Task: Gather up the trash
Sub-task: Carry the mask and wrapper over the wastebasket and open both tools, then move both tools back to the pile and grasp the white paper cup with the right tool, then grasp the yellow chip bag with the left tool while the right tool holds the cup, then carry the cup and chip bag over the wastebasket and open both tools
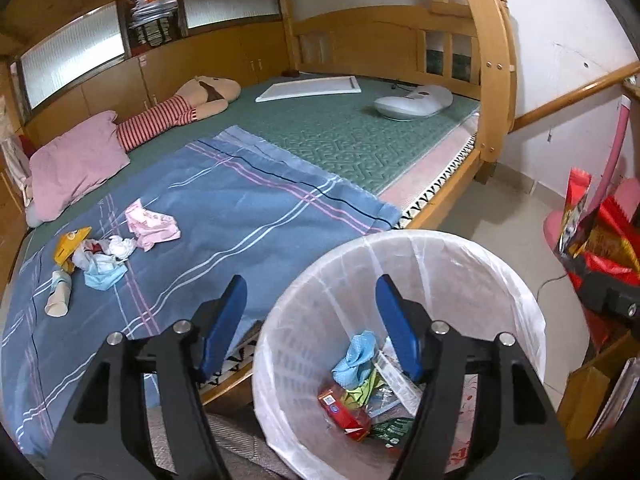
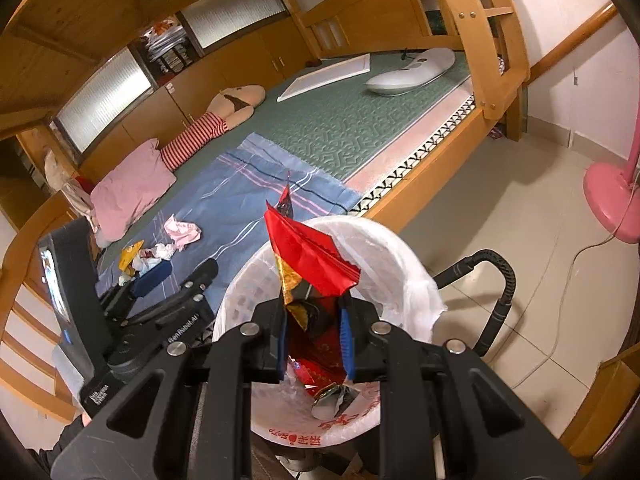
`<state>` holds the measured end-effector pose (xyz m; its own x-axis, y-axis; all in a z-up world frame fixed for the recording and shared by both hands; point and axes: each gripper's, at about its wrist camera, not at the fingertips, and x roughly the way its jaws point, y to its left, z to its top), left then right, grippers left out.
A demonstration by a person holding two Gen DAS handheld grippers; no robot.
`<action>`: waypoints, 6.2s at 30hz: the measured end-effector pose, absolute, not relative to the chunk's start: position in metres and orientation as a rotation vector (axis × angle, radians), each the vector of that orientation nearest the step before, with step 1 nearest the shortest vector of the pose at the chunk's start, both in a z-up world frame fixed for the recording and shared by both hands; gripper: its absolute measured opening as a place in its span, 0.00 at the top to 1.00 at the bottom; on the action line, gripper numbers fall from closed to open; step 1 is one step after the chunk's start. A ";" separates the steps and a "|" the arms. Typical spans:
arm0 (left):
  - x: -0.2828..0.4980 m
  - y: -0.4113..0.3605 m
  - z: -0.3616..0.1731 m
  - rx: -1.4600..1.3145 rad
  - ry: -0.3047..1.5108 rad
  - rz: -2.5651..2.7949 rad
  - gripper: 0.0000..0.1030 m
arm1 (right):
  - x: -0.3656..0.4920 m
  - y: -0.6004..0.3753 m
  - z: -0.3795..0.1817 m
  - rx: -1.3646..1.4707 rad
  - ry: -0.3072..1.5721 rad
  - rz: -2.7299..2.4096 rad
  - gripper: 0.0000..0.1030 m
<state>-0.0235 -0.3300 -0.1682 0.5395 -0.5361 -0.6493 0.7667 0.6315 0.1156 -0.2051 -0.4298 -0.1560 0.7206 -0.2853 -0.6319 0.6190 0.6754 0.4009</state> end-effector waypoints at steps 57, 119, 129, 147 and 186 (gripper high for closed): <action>0.232 0.151 -0.177 -0.094 0.675 0.119 0.31 | 0.428 -0.135 -0.284 0.391 1.206 0.112 0.26; 0.372 -0.092 -0.155 0.181 0.619 -0.304 0.87 | 0.184 -0.323 -0.204 0.789 0.793 0.149 0.67; 0.241 -0.124 -0.112 0.219 0.583 -0.359 0.87 | 0.089 -0.336 -0.148 0.694 0.665 -0.002 0.67; 0.000 -0.261 -0.119 0.294 0.572 -0.799 0.86 | -0.168 -0.401 -0.110 0.664 0.440 -0.434 0.66; -0.038 -0.343 -0.187 0.410 0.690 -0.845 0.39 | -0.221 -0.435 -0.129 0.709 0.430 -0.524 0.66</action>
